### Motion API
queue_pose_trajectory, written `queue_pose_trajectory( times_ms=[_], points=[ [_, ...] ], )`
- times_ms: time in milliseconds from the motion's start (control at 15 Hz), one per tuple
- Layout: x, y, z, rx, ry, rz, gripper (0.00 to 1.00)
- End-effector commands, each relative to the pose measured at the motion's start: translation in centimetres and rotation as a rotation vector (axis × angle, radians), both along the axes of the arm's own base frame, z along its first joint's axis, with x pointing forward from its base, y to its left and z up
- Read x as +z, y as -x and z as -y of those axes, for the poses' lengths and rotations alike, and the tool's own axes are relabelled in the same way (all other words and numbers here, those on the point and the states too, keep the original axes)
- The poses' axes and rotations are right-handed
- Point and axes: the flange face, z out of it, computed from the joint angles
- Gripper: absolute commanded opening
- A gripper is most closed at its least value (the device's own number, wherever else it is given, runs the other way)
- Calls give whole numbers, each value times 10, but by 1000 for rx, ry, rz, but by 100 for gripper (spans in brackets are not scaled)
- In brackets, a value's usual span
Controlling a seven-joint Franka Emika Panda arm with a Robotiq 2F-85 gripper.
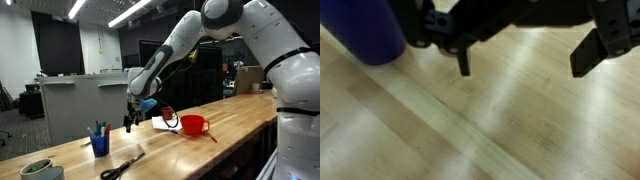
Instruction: Bring the blue sharpie closer to the cup
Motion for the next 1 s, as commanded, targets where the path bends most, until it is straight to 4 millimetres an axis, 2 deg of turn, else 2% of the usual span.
queue_pose_trajectory(
  times_ms=[0, 467, 933],
  points=[
    [-3, -10, 7, -11, -38, -6, 100],
    [-13, -11, 23, -45, -60, -23, 100],
    [-29, -1, 27, -65, -92, -74, 100]
  ],
)
